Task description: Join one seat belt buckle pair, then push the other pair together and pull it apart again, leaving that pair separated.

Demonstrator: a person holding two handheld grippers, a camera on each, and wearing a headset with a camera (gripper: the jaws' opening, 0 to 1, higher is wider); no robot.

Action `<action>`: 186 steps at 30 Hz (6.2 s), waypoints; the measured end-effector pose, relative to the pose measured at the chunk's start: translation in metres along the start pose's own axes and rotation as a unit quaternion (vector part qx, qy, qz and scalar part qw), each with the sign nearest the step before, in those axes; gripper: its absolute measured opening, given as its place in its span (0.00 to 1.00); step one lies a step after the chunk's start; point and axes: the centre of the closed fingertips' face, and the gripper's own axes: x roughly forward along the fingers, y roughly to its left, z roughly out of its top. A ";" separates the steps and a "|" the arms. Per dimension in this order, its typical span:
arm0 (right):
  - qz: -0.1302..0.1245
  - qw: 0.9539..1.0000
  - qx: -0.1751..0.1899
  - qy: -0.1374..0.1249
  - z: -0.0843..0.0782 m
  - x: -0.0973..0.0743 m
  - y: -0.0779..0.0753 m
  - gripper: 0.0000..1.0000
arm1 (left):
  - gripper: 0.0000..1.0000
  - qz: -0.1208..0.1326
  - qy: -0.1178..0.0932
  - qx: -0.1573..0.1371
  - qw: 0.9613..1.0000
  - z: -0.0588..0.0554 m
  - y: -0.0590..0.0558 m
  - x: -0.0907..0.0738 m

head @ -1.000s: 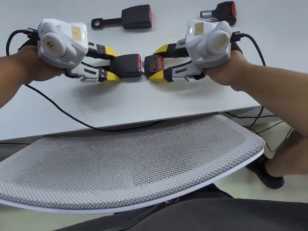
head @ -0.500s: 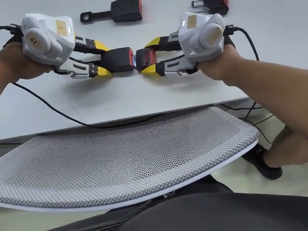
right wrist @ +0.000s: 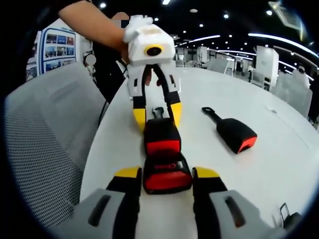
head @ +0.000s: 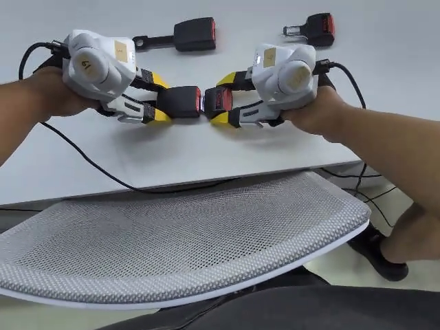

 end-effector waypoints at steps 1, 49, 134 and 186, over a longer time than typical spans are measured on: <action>0.001 1.000 0.005 -0.005 0.002 0.000 0.000 0.47 | 0.35 0.000 0.001 -0.001 1.000 0.000 0.000 0.000; -0.050 0.992 0.104 0.058 -0.079 -0.141 -0.152 0.80 | 0.74 0.054 -0.029 -0.019 0.998 0.045 0.122 0.005; 0.023 0.999 0.032 0.004 -0.026 -0.043 -0.155 0.35 | 0.33 0.010 -0.012 0.001 1.000 0.035 0.131 0.026; 0.000 0.998 0.037 0.055 -0.019 -0.007 -0.151 0.34 | 0.31 0.003 0.015 0.021 1.000 0.039 0.127 0.029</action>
